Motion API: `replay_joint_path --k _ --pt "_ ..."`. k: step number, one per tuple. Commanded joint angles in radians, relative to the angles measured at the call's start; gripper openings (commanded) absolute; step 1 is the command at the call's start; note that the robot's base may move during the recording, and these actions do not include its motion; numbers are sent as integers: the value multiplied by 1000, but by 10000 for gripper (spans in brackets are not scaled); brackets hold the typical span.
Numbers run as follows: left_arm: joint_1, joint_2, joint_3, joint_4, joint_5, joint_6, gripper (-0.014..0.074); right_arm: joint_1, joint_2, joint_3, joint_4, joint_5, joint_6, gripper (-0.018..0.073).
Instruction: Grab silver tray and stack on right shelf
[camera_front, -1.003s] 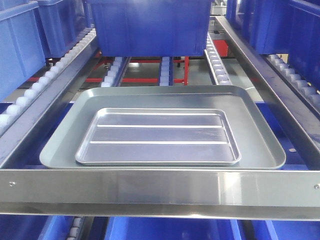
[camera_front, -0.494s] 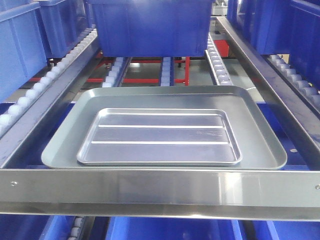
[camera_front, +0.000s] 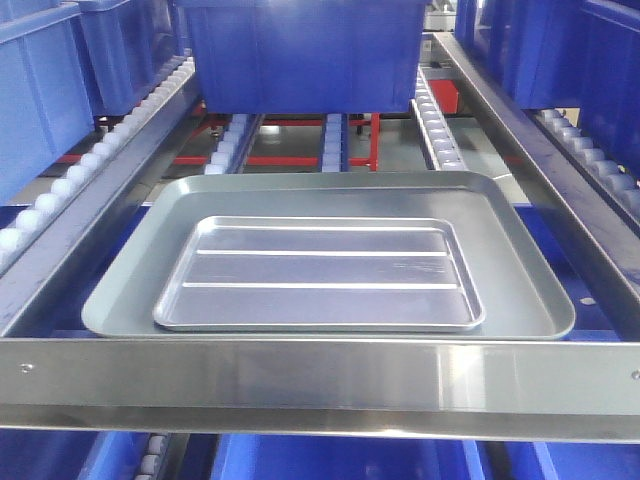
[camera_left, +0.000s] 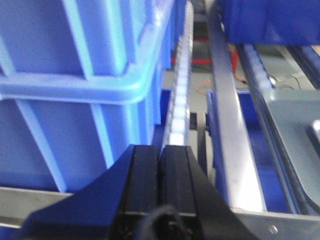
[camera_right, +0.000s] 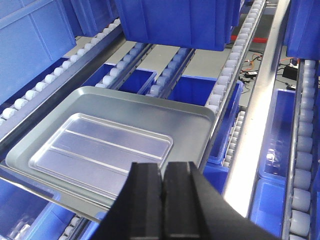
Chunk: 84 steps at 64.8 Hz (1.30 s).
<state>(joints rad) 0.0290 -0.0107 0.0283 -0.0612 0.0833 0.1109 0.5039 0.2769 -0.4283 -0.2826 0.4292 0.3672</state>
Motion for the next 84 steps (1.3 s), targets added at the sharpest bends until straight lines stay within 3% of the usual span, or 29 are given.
replay_joint_path --k 1,67,75,84 --pt "9 -16 20 -13 -161 3 -92 -5 8 -27 -16 -83 -8 52" --pt "6 -14 20 -13 -170 3 -92 -13 8 -27 -16 -91 -8 52" --pt "6 -14 20 -13 -170 3 -92 -104 5 -18 -2 -54 -62 52" --pt "6 -14 20 -13 -170 3 -92 -292 -45 51 124 -74 -270 52"
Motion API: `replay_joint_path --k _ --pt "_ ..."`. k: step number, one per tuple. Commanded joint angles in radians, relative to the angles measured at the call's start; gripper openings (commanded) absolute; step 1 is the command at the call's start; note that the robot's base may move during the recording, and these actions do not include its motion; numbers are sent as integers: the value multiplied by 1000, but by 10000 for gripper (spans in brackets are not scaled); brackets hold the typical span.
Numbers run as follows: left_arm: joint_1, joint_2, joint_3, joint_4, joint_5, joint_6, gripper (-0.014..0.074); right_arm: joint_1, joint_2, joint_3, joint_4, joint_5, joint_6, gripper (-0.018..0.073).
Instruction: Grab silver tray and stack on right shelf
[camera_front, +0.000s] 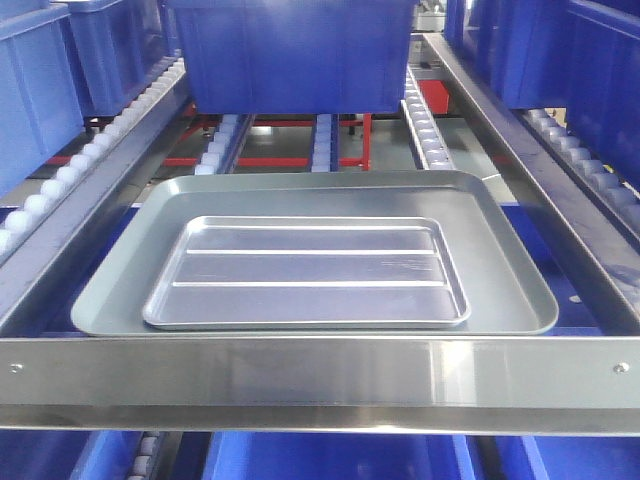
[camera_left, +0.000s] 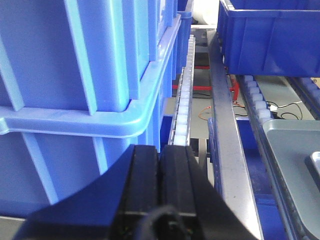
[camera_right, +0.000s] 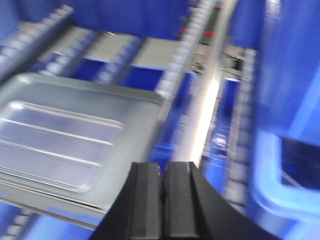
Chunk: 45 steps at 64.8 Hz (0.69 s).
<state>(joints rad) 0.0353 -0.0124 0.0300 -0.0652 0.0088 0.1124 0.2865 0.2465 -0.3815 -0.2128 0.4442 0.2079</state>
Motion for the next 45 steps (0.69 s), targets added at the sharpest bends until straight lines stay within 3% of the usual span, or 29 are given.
replay_joint_path --k 1,8,20,32,45 --pt "0 -13 19 -9 -96 2 -92 -91 -23 14 67 -97 -127 52" --pt "0 -13 19 -9 -96 2 -92 -216 -117 114 126 -198 -173 52" --pt "0 -13 19 -9 -96 2 -92 -348 -277 290 158 -309 -172 52" --pt "0 -13 19 -9 -96 2 -92 -358 -277 395 169 -403 -172 52" --pt "0 -13 19 -9 -96 2 -92 -358 -277 392 169 -436 -172 52"
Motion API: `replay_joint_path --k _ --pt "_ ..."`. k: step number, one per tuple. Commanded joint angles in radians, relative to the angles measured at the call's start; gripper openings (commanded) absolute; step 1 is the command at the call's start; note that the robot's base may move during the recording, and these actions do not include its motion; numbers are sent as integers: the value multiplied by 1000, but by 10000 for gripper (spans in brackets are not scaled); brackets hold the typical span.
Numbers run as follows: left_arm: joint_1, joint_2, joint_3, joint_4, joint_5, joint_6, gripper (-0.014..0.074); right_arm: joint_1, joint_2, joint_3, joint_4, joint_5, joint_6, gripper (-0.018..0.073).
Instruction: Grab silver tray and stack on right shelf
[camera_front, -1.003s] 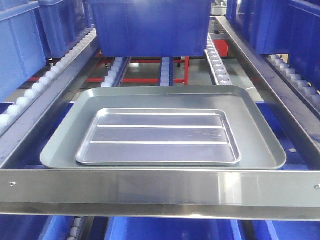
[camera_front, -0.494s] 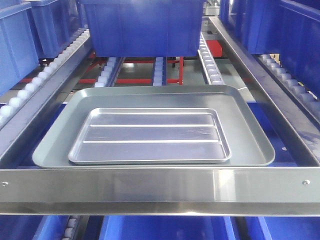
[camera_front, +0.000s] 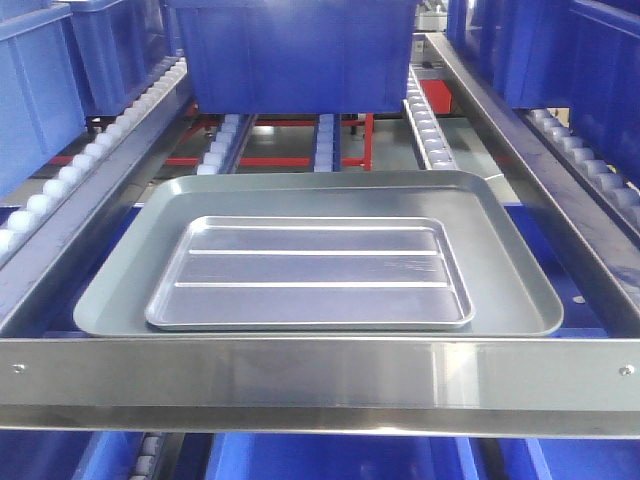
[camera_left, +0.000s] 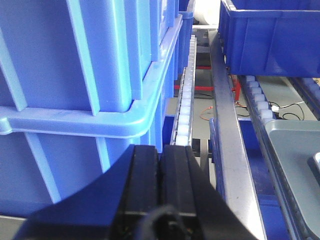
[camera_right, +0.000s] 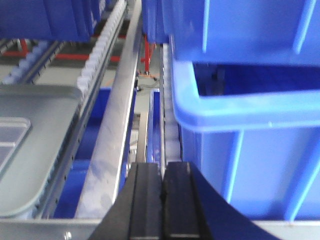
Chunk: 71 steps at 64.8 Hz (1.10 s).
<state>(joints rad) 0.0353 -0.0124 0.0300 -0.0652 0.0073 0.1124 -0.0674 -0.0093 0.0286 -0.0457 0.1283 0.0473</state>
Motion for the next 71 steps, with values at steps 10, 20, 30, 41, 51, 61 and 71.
replay_joint_path --k 10,20,30,41,51,61,71 --pt "0 -13 19 -9 -94 2 -92 -4 -21 -18 2 -151 -11 52" --pt "0 -13 19 -9 -94 2 -92 -4 -21 -18 2 -147 -11 52" --pt "0 -13 19 -9 -94 2 -92 -4 -21 -18 2 -147 -11 52" --pt "0 -13 19 -9 -94 2 -92 -4 -21 -18 2 -147 -11 52" --pt "0 -13 19 -9 -94 2 -92 -4 -21 -18 2 -147 -11 52" --pt "0 -13 19 -9 -94 2 -92 -4 -21 -18 2 -147 -11 52" --pt "0 -13 19 -9 -94 2 -92 -4 -21 -18 2 -147 -11 52"
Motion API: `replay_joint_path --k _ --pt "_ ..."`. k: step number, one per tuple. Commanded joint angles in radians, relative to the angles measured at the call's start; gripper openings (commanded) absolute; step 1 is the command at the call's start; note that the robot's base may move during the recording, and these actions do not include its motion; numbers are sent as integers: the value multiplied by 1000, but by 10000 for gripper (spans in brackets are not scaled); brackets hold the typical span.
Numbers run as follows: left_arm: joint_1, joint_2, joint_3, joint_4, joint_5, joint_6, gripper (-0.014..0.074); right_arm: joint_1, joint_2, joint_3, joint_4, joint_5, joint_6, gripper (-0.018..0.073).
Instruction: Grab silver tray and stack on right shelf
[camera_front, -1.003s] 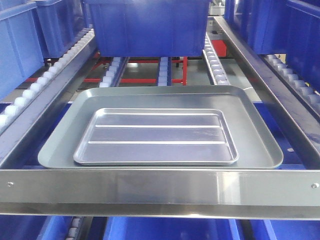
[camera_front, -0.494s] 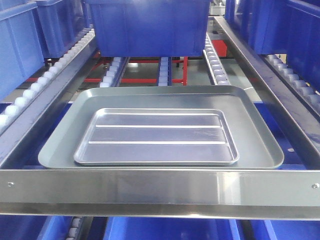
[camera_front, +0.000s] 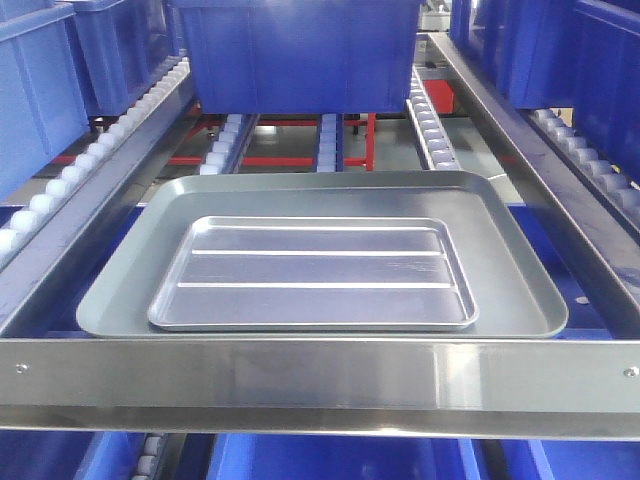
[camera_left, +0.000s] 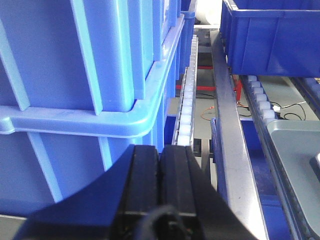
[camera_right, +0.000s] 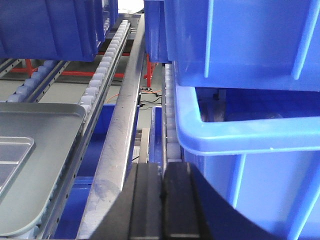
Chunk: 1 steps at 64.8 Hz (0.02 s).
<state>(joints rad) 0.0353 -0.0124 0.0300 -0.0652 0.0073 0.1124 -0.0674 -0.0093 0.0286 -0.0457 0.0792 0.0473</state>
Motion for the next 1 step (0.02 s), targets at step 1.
replay_joint_path --k 1 --pt "0 -13 19 -9 -94 2 -92 -4 -21 -18 2 -98 -11 52"
